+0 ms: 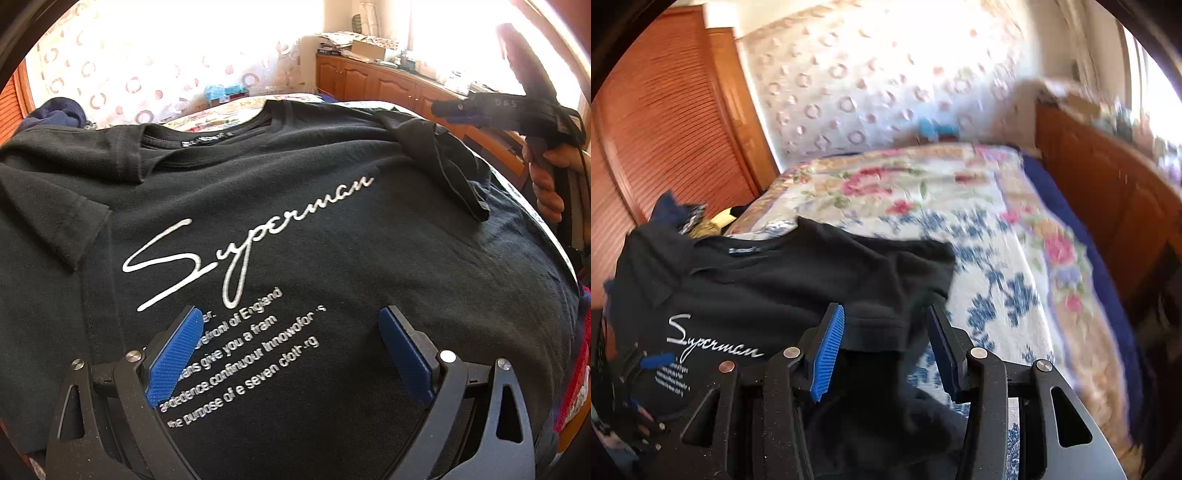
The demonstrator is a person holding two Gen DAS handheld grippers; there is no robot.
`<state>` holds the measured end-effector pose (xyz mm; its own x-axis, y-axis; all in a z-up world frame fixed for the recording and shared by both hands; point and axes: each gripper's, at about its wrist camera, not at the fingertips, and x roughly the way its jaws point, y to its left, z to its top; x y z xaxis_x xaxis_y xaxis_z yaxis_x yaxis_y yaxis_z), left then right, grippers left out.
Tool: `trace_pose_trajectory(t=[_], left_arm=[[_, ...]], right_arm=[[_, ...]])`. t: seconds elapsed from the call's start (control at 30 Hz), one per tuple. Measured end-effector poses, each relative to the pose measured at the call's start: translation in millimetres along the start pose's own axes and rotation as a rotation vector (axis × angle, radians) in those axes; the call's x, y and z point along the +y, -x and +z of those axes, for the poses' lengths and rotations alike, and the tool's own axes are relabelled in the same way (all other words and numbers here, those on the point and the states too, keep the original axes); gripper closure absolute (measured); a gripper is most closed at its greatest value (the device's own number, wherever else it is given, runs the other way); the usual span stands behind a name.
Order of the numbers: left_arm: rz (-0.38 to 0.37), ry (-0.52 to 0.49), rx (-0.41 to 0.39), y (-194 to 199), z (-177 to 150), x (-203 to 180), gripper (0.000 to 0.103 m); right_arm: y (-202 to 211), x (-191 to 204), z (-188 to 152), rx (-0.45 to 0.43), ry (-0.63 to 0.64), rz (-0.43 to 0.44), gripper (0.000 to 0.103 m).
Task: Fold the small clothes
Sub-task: 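Fold the held side edge over the shirt body with the right gripper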
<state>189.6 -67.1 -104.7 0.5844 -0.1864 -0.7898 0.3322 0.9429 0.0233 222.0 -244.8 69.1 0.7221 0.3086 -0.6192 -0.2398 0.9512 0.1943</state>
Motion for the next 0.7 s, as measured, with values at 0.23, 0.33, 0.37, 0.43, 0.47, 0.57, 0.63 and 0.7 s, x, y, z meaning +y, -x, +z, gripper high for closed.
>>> trace_pose_trajectory(t=[0.23,0.33,0.37,0.43,0.47,0.57,0.63,0.7], left_arm=[[0.013,0.008,-0.127,46,-3,-4,0.007],[-0.007,0.031,-0.162,62,-5,-1,0.007],[-0.010,0.040,-0.170,65,-5,1,0.007],[-0.020,0.059,-0.176,68,-7,5,0.007],[-0.023,0.066,-0.177,69,-7,6,0.007],[-0.026,0.084,-0.178,67,-7,10,0.007],[-0.032,0.092,-0.177,67,-9,11,0.007],[-0.037,0.098,-0.180,71,-12,12,0.007]], right_arm=[[-25,-17,14,0.080,-0.094,0.056,0.060],[-26,-6,19,0.077,-0.048,0.053,0.086],[-25,-4,21,0.070,-0.028,0.050,0.091],[-21,3,22,0.042,0.026,0.071,0.099],[-21,5,23,0.036,0.041,0.076,0.099],[-19,17,23,0.031,0.088,0.069,0.099],[-20,22,23,0.033,0.102,0.081,0.099],[-22,28,23,0.033,0.123,0.048,0.099]])
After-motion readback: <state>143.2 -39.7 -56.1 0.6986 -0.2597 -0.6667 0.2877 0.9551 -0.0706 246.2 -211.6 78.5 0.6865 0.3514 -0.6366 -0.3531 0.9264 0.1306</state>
